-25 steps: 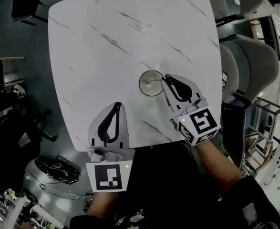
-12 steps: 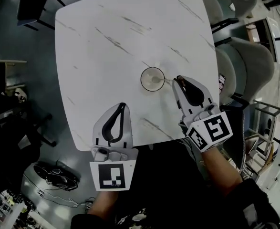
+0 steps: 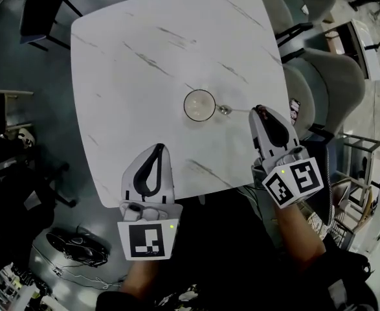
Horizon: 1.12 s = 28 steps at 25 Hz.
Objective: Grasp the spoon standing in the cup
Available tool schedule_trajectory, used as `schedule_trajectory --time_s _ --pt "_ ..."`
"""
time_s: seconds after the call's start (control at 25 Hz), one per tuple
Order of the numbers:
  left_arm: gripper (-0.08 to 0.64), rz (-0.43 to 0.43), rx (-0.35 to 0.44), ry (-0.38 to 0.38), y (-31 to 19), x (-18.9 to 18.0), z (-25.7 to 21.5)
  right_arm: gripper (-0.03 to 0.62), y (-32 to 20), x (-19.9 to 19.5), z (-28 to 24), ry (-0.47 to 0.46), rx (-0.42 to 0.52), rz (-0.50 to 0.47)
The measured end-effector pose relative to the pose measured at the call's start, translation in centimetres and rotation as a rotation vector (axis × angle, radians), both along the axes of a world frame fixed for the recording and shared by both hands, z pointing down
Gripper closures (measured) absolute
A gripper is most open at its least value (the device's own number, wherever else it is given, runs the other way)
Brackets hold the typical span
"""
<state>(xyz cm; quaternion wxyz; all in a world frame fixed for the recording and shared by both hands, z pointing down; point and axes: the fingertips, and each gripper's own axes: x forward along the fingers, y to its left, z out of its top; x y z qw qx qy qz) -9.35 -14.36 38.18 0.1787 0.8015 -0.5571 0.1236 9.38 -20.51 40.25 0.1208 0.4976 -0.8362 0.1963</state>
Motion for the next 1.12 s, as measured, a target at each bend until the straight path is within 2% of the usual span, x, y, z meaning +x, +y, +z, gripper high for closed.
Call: schedule_trajectory --time_s 0.2,0.36,0.52,0.76,0.96,1.12 --pt "0.551 -0.011 -0.025 -0.011 0.0 -0.4 1.1 0.494 0.4 0.9 3.6 0.035 -0.079 0.027" --pt "0.551 -0.011 -0.048 -0.01 -0.6 -0.1 1.9 0.494 -0.3 0.5 5.9 0.054 -0.114 0.004" --pt "0.551 -0.014 -0.075 -0.001 -1.3 0.4 2.6 0.494 -1.2 0.3 8.5 0.039 -0.157 0.011" --pt "0.551 -0.021 -0.106 0.004 -1.8 1.1 3.5 0.489 -2.2 1.5 10.5 0.044 -0.154 0.042" --pt "0.551 -0.02 -0.093 -0.029 -2.6 1.3 3.4 0.452 -2.7 2.9 12.4 0.071 -0.164 0.058" --pt "0.551 -0.008 -0.123 -0.04 -2.4 2.0 4.1 0.422 -3.1 4.0 13.8 0.133 -0.169 0.076"
